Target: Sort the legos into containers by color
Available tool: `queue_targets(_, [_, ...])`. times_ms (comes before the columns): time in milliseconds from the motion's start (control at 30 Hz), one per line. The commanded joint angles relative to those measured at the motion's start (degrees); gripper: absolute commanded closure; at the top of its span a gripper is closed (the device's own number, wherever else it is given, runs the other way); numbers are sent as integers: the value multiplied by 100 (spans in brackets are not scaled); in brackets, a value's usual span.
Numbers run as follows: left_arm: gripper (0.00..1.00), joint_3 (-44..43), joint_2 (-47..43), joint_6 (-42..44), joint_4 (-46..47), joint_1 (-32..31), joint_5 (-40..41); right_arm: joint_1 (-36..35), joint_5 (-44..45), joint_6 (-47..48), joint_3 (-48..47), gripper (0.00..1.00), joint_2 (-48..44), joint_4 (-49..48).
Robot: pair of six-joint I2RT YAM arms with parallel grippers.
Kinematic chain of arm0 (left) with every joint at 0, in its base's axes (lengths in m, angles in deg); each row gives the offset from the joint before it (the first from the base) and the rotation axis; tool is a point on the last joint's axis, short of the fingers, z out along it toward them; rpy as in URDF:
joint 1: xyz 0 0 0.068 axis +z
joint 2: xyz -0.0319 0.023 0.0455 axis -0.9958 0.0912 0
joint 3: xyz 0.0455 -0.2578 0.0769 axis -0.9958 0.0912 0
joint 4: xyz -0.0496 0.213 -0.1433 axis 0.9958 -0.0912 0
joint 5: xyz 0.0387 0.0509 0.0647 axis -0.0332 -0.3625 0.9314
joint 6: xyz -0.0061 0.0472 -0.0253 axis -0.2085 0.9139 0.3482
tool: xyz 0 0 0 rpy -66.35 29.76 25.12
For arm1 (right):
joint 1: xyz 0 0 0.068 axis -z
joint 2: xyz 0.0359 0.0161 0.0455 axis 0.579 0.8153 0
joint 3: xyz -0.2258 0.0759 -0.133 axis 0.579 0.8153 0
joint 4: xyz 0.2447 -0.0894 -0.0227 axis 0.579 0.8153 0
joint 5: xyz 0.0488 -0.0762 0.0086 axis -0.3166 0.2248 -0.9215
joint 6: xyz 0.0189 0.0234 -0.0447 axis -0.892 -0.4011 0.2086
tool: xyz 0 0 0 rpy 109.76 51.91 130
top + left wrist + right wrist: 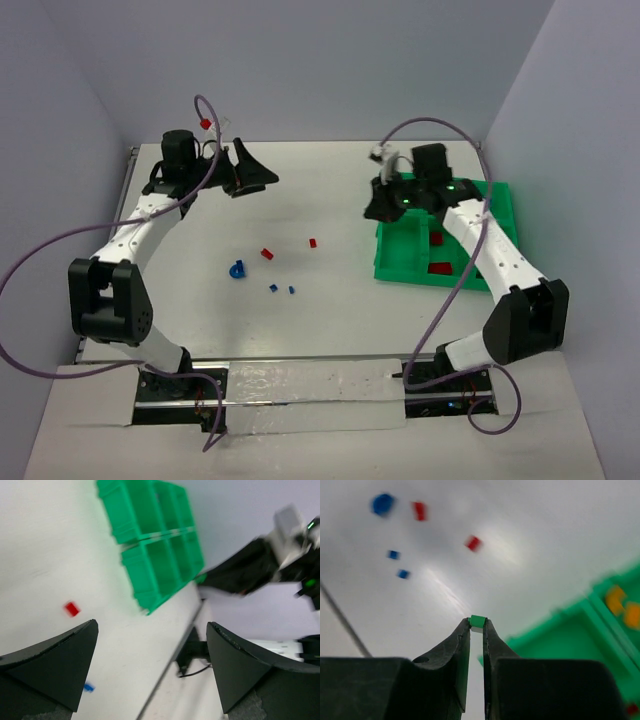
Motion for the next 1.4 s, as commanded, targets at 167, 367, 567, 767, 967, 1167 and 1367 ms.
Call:
queue_targets(167, [1,-119,-586,3152,-2405,-249,2639,2556,2609,781,432,100,-633,1594])
queue_targets(367, [1,-357,-518,3727,-2692,-490,3384,3793,3186,1223,327,100,-224,1836])
queue_targets(567, [1,-451,-502,4182,-2998,-642,3281,4241,3439,1304,227,100,248,1753])
queue_targets(767, [1,-515,-424,4381,-3144,-717,3602,4313,3556,1301,240,100,648,1469])
queue_targets(967, [1,-582,-421,4556,-3176,-717,3869,4362,3659,1245,178,73,1026,1319])
queue_targets(1167, [1,-476,-438,4573,-3134,-717,3963,4369,3653,1214,149,42,1095,1301])
queue_targets(1367, [1,-213,-530,4436,-2865,-667,4063,4219,3192,970,-242,37,820,1514])
